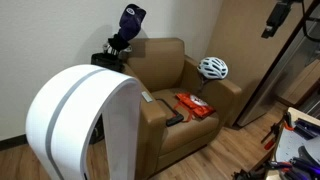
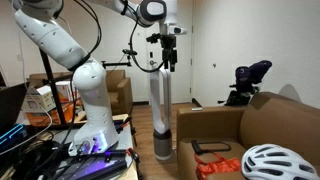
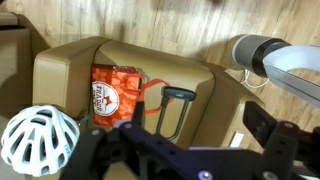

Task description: Move the bag to the left

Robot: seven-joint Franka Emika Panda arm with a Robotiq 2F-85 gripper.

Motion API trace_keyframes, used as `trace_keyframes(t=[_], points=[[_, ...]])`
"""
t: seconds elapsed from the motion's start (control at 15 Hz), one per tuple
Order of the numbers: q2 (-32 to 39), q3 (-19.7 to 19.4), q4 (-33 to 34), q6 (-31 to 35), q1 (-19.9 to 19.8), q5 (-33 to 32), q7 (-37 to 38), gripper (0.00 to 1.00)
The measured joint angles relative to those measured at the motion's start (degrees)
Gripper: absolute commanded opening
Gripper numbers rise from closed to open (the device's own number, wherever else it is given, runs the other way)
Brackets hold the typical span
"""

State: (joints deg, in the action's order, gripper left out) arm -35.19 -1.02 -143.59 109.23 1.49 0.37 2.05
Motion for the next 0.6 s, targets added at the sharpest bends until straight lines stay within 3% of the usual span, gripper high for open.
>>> trace_keyframes(t=[0.6], points=[[0.13, 0.13, -0.06, 2.24, -0.11, -0.01, 0.41, 1.0]])
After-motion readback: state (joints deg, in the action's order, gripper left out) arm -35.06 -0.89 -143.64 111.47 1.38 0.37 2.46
